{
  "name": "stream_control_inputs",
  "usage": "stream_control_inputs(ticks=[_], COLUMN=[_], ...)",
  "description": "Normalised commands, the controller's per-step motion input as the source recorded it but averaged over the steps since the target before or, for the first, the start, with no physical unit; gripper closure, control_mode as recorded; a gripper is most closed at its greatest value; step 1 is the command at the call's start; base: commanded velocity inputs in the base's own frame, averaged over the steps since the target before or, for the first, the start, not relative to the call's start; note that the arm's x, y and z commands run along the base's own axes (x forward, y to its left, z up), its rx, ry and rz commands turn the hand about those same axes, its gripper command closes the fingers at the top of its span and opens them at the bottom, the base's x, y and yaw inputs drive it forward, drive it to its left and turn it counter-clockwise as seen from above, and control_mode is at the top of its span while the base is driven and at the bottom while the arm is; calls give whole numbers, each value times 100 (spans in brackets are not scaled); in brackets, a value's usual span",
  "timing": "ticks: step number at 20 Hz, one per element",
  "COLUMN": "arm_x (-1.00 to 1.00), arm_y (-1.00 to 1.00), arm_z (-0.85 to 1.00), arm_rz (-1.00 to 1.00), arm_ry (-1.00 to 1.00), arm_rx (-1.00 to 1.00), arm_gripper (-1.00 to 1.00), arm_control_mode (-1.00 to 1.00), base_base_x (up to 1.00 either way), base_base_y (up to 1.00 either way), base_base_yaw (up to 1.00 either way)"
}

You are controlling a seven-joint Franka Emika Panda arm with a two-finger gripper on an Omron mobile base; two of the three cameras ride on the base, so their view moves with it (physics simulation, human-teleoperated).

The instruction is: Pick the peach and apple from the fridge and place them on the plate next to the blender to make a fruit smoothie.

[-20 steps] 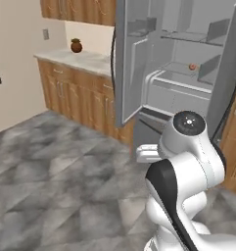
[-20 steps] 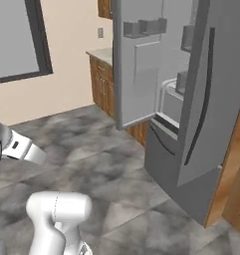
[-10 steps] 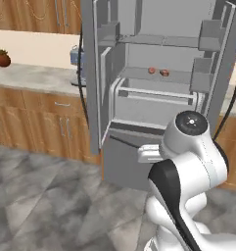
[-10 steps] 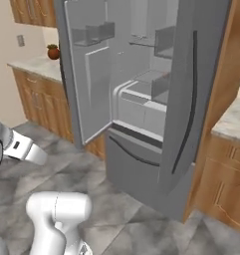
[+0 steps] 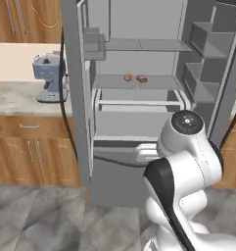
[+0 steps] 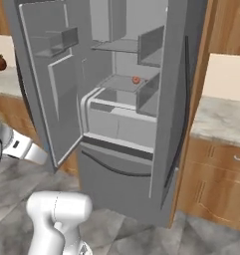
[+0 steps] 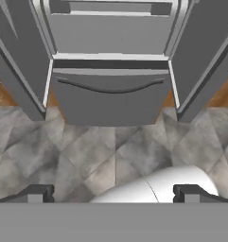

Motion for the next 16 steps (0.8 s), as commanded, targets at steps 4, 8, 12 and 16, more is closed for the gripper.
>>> stream_control_inputs(ticks=[4, 8, 12, 16], arm_x=[0, 0, 0, 0], arm_y=[0, 0, 0, 0], arm_z=[0, 0, 0, 0], arm_rz=[0, 0, 0, 0], arm_ry=[0, 0, 0, 0], arm_rx=[0, 0, 0, 0], arm_gripper=[-100, -100, -100, -100], arm_control_mode=[100, 100, 100, 100], base_base_x=[41, 45, 31, 30], base_base_y=[19, 61, 52, 21], base_base_yaw=[-40, -41, -32, -15])
